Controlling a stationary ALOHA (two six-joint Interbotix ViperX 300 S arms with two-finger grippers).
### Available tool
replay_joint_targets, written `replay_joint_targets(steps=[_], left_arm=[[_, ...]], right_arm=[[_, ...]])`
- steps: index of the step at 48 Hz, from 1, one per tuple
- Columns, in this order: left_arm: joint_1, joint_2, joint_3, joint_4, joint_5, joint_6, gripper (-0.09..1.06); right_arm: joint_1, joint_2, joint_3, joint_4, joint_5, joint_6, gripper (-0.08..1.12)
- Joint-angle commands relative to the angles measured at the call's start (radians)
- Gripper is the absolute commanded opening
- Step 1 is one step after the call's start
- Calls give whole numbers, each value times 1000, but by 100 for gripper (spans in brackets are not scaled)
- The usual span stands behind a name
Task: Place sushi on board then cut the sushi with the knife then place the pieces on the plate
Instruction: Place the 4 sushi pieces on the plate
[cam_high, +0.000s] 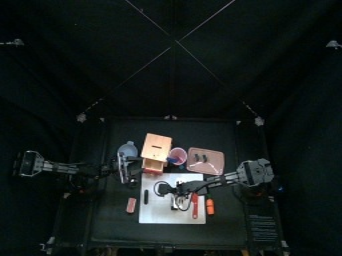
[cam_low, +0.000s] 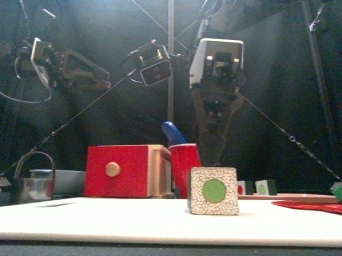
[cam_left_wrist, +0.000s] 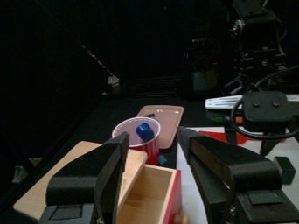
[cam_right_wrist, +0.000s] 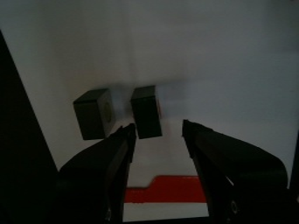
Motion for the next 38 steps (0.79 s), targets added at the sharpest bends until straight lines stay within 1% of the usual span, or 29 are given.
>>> replay_joint_targets(steps=[1, 8, 16, 30, 38], left_arm=[[0, 0, -37, -11, -5, 0, 85], [0, 3, -44, -12, -5, 0, 85], [0, 17, -48, -12, -6, 0, 85], [5, 20, -48, -12, -5, 0, 85], [6, 20, -40, -14, -6, 0, 85]], right_arm=[[6, -29, -18, -11, 0, -3, 83], [8, -21, -11, -31, -11, -3, 83], [8, -2, -12, -25, -34, -5, 83], [11, 17, -3, -8, -61, -3, 83], [8, 40, -3, 3, -71, -2, 83]])
